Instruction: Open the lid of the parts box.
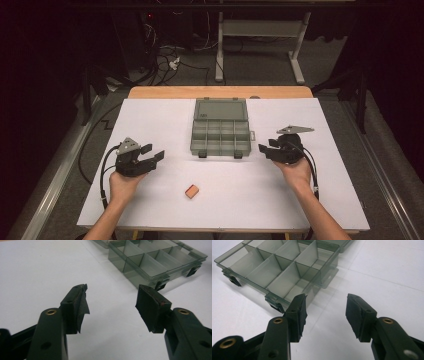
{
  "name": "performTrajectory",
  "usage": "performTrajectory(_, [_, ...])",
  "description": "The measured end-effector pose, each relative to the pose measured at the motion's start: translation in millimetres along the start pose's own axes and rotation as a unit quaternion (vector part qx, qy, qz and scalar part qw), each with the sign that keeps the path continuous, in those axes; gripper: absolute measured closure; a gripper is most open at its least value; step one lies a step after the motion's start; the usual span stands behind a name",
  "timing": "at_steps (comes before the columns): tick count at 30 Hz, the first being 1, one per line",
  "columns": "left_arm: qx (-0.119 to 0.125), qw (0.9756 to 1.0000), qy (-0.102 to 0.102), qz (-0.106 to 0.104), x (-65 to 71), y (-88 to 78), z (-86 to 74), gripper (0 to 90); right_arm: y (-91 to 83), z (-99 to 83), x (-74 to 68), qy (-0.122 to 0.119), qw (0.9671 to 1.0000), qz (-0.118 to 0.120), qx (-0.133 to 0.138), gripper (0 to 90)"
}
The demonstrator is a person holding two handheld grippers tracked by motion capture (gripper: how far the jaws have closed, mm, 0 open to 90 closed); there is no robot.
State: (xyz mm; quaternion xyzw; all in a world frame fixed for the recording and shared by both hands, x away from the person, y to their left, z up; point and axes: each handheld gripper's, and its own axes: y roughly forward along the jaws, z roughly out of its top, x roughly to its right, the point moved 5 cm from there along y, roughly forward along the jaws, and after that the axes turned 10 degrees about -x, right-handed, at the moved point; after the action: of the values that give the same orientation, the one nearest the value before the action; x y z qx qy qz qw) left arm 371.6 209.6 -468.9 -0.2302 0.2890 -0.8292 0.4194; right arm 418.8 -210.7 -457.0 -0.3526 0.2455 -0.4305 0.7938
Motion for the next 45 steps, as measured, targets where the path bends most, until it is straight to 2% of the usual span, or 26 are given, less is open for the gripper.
performTrajectory(15, [0.029, 0.9996, 0.000, 0.005, 5.8, -16.6, -20.5, 39.6, -25.5, -33.2, 12.1, 0.006, 0.9992, -0.002, 0.039, 45.0])
performTrajectory(20, [0.042, 0.9991, -0.004, 0.004, 6.3, -26.2, -30.0, 38.8, -35.4, -51.8, 14.7, 0.005, 0.9987, -0.004, 0.052, 42.7])
performTrajectory(26, [0.049, 0.9987, -0.003, 0.012, 4.7, -33.9, -38.4, 38.1, -48.6, -77.7, 16.9, 0.012, 0.9960, -0.010, 0.088, 40.6])
performTrajectory(33, [0.050, 0.9986, -0.008, 0.012, 7.2, -36.6, -51.2, 36.9, -57.8, -99.6, 16.4, 0.003, 0.9936, -0.012, 0.113, 37.1])
performTrajectory(37, [0.053, 0.9984, -0.013, 0.013, 8.6, -40.5, -58.2, 36.6, -66.9, -108.9, 13.8, 0.002, 0.9899, -0.014, 0.141, 36.4])
performTrajectory(40, [0.056, 0.9982, -0.019, 0.011, 9.1, -42.6, -61.3, 36.4, -71.1, -114.1, 12.0, -0.006, 0.9882, -0.019, 0.152, 36.4])
performTrajectory(45, [0.055, 0.9983, -0.018, 0.009, 9.7, -44.1, -65.0, 36.2, -73.8, -116.6, 18.3, 0.023, 0.9867, -0.021, 0.160, 36.3])
